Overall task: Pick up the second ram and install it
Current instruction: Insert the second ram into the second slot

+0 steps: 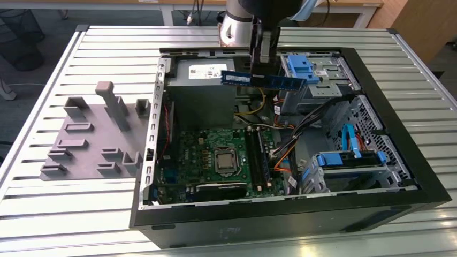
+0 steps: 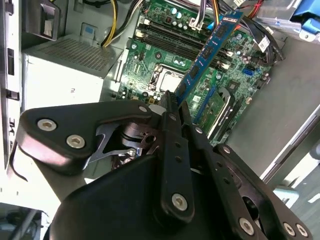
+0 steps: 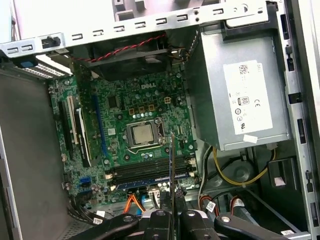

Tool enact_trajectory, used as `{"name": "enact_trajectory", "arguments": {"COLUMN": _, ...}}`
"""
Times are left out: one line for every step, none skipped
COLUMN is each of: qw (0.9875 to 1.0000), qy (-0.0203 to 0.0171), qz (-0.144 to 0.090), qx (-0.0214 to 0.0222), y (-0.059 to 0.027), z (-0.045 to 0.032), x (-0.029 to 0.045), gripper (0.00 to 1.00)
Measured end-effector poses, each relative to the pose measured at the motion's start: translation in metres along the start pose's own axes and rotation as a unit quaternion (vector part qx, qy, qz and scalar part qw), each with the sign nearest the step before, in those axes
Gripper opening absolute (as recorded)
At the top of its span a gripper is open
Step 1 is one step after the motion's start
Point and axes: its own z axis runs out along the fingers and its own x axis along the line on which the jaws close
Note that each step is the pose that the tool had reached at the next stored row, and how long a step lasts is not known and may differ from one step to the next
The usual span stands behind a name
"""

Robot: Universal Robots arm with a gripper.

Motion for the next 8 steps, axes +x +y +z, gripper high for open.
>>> {"name": "enact_trajectory", "arguments": {"qw": 1.0, "qy": 0.0001, "qz": 0.004, "qx": 0.0, "y": 0.0, "z": 0.0, "x": 0.0, "gripper": 0.14}}
{"name": "enact_trajectory", "arguments": {"qw": 1.0, "qy": 0.0001, "qz": 0.008, "qx": 0.0, "y": 0.0, "z": 0.0001, "x": 0.0, "gripper": 0.14}}
{"name": "enact_trajectory", "arguments": {"qw": 0.9999, "qy": 0.0001, "qz": 0.012, "qx": 0.0, "y": 0.0, "z": 0.0001, "x": 0.0, "gripper": 0.14}}
{"name": "enact_trajectory", "arguments": {"qw": 0.9999, "qy": 0.0002, "qz": 0.016, "qx": 0.0, "y": 0.0, "z": 0.0002, "x": 0.0, "gripper": 0.14}}
{"name": "enact_trajectory", "arguments": {"qw": 0.9998, "qy": 0.0003, "qz": 0.02, "qx": 0.0, "y": 0.0, "z": 0.0002, "x": 0.0, "gripper": 0.14}}
{"name": "enact_trajectory", "arguments": {"qw": 0.9997, "qy": 0.0003, "qz": 0.024, "qx": 0.0, "y": 0.0, "z": 0.0002, "x": 0.0, "gripper": 0.14}}
{"name": "enact_trajectory", "arguments": {"qw": 0.9996, "qy": 0.0004, "qz": 0.028, "qx": 0.0, "y": 0.0, "z": 0.0002, "x": 0.0, "gripper": 0.14}}
{"name": "enact_trajectory", "arguments": {"qw": 0.9995, "qy": 0.0004, "qz": 0.032, "qx": 0.0, "y": 0.0, "z": 0.0003, "x": 0.0, "gripper": 0.14}}
